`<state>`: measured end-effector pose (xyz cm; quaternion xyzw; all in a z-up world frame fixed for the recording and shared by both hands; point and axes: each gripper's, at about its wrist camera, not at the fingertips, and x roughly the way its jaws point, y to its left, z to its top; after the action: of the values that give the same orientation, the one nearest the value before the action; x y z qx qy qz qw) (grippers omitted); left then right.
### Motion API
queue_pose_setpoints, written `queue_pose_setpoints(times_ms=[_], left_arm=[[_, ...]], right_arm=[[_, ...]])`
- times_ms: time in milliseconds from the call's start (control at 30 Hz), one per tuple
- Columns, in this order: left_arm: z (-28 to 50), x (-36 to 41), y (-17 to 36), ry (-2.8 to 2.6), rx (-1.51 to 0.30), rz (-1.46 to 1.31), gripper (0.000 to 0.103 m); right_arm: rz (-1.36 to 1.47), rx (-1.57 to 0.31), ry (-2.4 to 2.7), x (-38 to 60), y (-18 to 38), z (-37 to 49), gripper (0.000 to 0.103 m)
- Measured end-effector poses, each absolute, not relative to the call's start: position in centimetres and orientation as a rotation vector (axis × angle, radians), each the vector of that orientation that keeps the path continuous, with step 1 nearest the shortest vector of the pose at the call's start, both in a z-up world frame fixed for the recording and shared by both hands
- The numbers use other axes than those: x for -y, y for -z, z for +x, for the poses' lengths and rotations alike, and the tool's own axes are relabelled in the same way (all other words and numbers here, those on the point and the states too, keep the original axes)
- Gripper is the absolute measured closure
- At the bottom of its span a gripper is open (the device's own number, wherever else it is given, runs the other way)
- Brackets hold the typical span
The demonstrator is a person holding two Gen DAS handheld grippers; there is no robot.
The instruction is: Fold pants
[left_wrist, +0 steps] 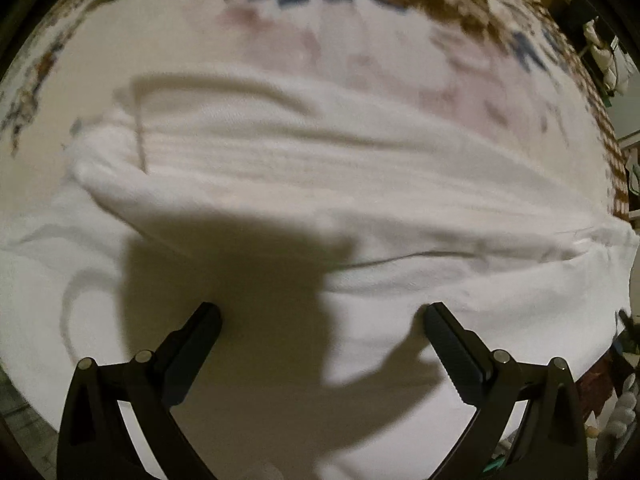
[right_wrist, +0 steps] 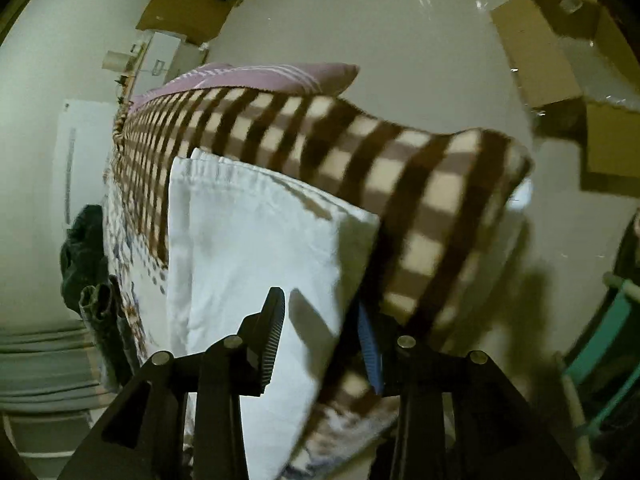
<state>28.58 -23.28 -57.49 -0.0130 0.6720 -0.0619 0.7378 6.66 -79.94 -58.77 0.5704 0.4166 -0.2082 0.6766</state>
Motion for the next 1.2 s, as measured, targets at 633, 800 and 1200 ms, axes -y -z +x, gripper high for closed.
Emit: queue_pose_setpoints(times_ms=[633, 800, 1200], left_arm=[[29.3, 19.0, 53.0, 0.115, -1.336, -0.220, 0.000], [27.2, 14.1, 49.1, 0.084, -1.274, -0.307, 0.000], [21.8, -0.9, 48.8, -0.072, -1.257, -0.432, 0.000]], right_arm=[[1.071, -0.752, 0.253, 73.8, 49.8, 13.0, 0.095], [0.953, -0.774, 0.096, 65.9, 44.3, 15.0, 0.095], [0.712, -1.087, -0.217, 36.4, 50.4, 21.5, 0.095]])
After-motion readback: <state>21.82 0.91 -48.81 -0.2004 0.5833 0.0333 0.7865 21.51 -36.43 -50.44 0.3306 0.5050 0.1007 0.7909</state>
